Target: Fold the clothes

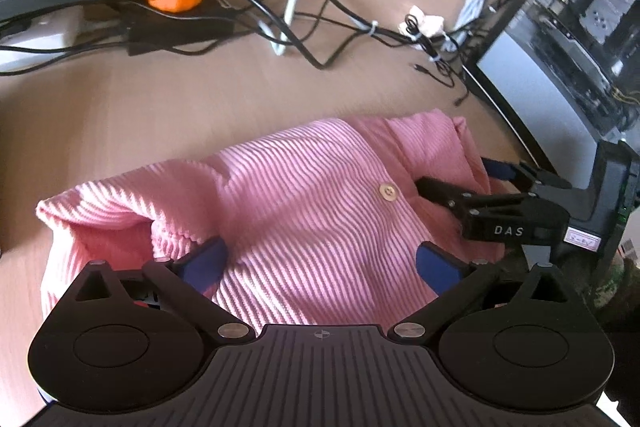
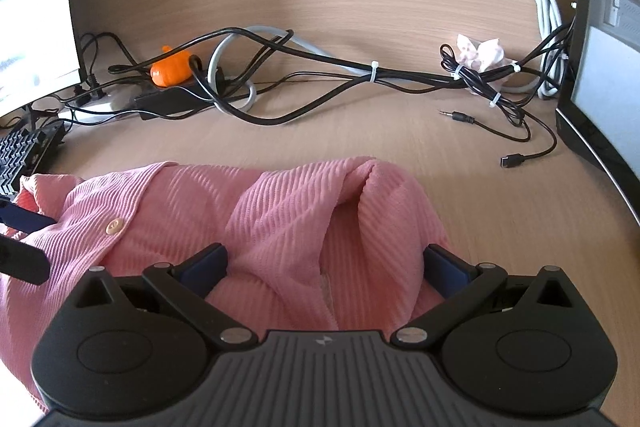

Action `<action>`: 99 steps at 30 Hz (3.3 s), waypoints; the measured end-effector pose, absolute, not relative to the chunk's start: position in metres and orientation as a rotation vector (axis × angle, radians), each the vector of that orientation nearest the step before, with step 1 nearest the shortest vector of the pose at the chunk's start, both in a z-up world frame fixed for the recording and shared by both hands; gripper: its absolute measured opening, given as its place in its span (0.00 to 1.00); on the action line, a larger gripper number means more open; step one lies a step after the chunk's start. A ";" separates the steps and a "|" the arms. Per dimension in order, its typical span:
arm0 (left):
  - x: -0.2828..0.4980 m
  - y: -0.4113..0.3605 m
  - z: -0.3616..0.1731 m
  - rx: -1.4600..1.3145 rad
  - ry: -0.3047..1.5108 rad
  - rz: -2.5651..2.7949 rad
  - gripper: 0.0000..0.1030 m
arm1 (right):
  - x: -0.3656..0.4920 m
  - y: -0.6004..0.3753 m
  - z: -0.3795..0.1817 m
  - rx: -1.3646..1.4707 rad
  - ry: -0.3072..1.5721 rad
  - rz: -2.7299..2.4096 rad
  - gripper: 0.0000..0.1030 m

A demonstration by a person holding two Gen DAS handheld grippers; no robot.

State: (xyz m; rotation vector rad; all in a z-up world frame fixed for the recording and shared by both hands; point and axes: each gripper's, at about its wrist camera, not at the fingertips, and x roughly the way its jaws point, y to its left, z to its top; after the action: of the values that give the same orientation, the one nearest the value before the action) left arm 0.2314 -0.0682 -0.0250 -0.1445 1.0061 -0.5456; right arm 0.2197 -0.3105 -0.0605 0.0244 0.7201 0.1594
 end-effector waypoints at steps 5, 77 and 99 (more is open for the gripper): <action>0.235 -0.063 -0.028 -0.205 1.006 -0.555 1.00 | 0.223 -0.307 -0.060 0.009 0.744 0.151 1.00; 0.176 0.015 -0.013 0.536 0.783 0.135 1.00 | 0.149 -0.219 -0.047 -0.213 0.741 0.415 1.00; 0.131 -0.026 0.013 -0.235 0.840 -0.446 1.00 | 0.129 -0.252 -0.044 -0.033 0.745 0.347 1.00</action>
State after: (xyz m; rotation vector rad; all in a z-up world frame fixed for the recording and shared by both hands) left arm 0.1310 -0.0262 0.0132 -0.2351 0.8396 -0.4456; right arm 0.1289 -0.2520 -0.0439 -0.0329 0.7447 0.3469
